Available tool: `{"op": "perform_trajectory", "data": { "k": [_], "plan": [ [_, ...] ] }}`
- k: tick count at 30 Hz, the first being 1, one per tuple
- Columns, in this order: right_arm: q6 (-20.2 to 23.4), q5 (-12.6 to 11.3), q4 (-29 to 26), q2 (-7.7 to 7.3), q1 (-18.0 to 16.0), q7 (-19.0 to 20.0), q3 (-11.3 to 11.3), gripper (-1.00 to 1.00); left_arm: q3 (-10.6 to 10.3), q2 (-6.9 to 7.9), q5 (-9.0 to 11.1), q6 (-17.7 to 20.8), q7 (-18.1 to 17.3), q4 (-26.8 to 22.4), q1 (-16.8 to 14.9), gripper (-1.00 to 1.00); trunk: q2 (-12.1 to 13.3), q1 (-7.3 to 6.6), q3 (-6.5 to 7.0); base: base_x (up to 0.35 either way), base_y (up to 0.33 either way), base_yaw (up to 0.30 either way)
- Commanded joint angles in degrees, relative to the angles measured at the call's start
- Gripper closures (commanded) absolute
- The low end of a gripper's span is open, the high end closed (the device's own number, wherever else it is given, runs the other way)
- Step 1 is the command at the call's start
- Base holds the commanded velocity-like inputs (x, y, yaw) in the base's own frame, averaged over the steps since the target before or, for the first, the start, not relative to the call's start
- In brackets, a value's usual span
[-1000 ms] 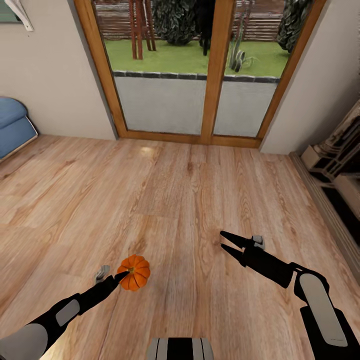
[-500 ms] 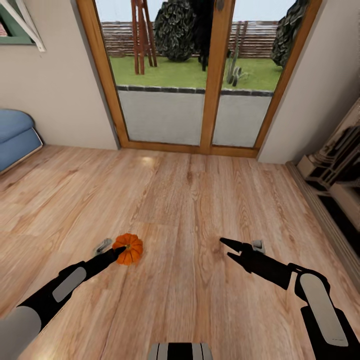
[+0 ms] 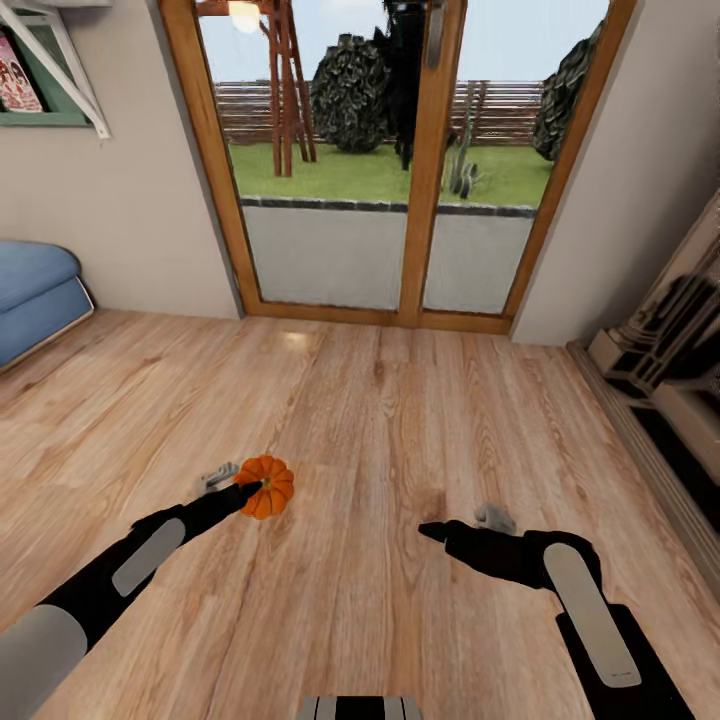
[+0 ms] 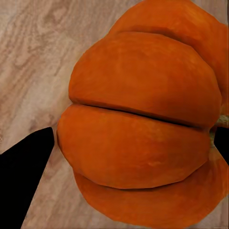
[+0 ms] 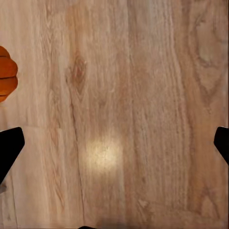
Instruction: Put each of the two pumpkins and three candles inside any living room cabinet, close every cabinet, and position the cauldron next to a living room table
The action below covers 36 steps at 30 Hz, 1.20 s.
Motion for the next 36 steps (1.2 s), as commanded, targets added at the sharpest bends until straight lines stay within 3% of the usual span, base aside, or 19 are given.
{"op": "perform_trajectory", "data": {
  "k": [1, 3, 7, 12, 14, 17, 27, 33, 36],
  "plan": [
    [0.1, -0.3, -0.1, 0.01, -0.1, -2.8, 1.0, -1.0, -0.1, -0.03, -2.0, 1.9, 2.4, -2.5, 0.0, 1.0, 0.0, -0.03, 0.18, 0.0, 0.0, 0.0],
    [0.1, 0.0, -0.1, 0.09, -0.1, -5.7, 1.8, -1.0, 0.0, -0.09, -4.4, 4.4, 5.3, -7.2, 0.1, 1.0, 0.0, -0.08, 0.62, 0.0, 0.0, 0.0],
    [0.1, 0.1, -0.1, 0.17, -0.2, -11.0, 3.3, -1.0, 0.1, 0.19, -6.4, 9.3, 11.4, -16.9, 0.2, 1.0, 0.1, -0.19, 1.51, 0.0, 0.0, 0.0],
    [-1.7, 0.2, -0.1, 0.54, -0.9, -18.0, 7.5, -1.0, 0.1, 0.26, -7.0, 15.3, 20.5, -24.7, 0.3, 1.0, 0.1, -0.31, 2.61, 0.0, 0.0, 0.0],
    [-3.6, 0.3, -0.1, 0.7, -1.6, -22.4, 10.9, -1.0, 0.2, 0.24, -7.1, 20.3, 26.3, -29.0, 0.3, 1.0, 0.2, -0.37, 3.06, 0.0, 0.0, 0.0],
    [-4.6, 0.2, -0.1, 0.76, -2.0, -24.3, 12.6, -1.0, 0.2, 0.2, -7.0, 22.7, 30.8, -31.0, 0.3, 1.0, 0.2, -0.44, 3.72, 0.0, 0.0, 0.0],
    [-5.1, 0.2, -0.1, 0.92, -2.2, -25.2, 13.4, -1.0, 0.4, -0.1, -6.9, 28.2, 33.4, -31.9, 0.3, 1.0, 0.3, -0.7, 5.94, 0.0, 0.0, 0.0],
    [-5.1, 0.2, -0.1, 0.96, -2.2, -25.3, 13.4, -1.0, 0.5, -0.42, -6.7, 31.8, 33.9, -31.7, 0.2, 1.0, 0.3, -0.7, 5.94, 0.0, 0.0, 0.0],
    [-5.1, 0.2, -0.1, 0.99, -2.2, -25.2, 13.5, -1.0, 0.5, -0.52, -6.2, 34.1, 37.0, -31.4, 0.0, 1.0, 0.4, -0.78, 6.6, 0.0, 0.0, 0.0]
  ]
}}
